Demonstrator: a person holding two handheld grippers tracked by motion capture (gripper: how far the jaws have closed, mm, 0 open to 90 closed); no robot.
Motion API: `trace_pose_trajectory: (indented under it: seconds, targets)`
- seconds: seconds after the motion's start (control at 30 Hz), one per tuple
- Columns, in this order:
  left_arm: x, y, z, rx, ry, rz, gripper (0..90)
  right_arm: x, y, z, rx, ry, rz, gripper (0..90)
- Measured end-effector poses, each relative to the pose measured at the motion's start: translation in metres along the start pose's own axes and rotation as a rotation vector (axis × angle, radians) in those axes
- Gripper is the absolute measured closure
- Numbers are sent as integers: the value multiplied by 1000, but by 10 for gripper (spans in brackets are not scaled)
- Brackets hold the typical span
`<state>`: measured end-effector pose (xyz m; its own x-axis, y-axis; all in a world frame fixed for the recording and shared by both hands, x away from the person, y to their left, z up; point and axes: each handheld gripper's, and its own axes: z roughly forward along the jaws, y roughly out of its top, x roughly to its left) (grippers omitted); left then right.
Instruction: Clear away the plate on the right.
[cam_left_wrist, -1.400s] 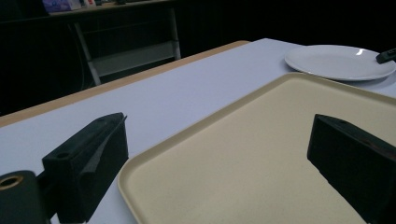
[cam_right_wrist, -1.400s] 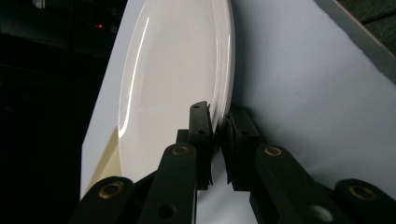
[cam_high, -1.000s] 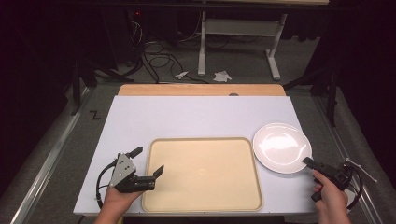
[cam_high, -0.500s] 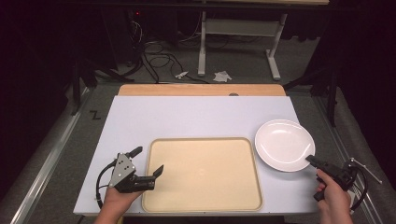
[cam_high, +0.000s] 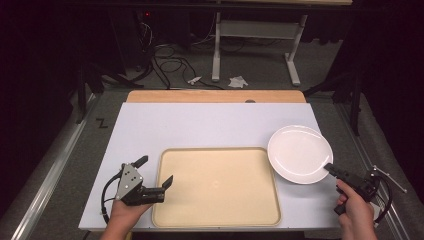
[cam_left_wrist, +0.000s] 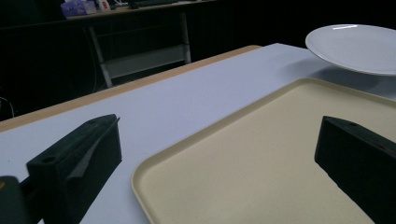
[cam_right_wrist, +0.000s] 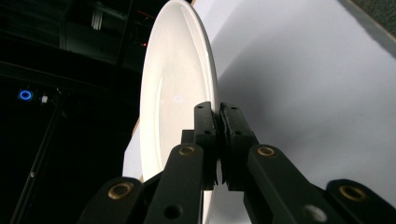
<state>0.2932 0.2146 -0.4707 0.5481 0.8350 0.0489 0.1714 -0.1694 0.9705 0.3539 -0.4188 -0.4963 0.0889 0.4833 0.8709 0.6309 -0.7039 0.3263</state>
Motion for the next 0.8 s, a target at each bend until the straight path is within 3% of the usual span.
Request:
trace_pose_trajectory:
  seconds: [0.3, 0.63, 0.8]
  targets:
    - [1, -1, -1, 2, -3, -8, 7, 14, -4, 8, 41, 10, -50, 894]
    - [8, 0, -7, -22, 9, -25, 5, 48, -2, 28, 97, 22, -110, 893]
    - [8, 0, -7, -23, 9, -23, 4, 56, -8, 44, 121, 40, -112, 893]
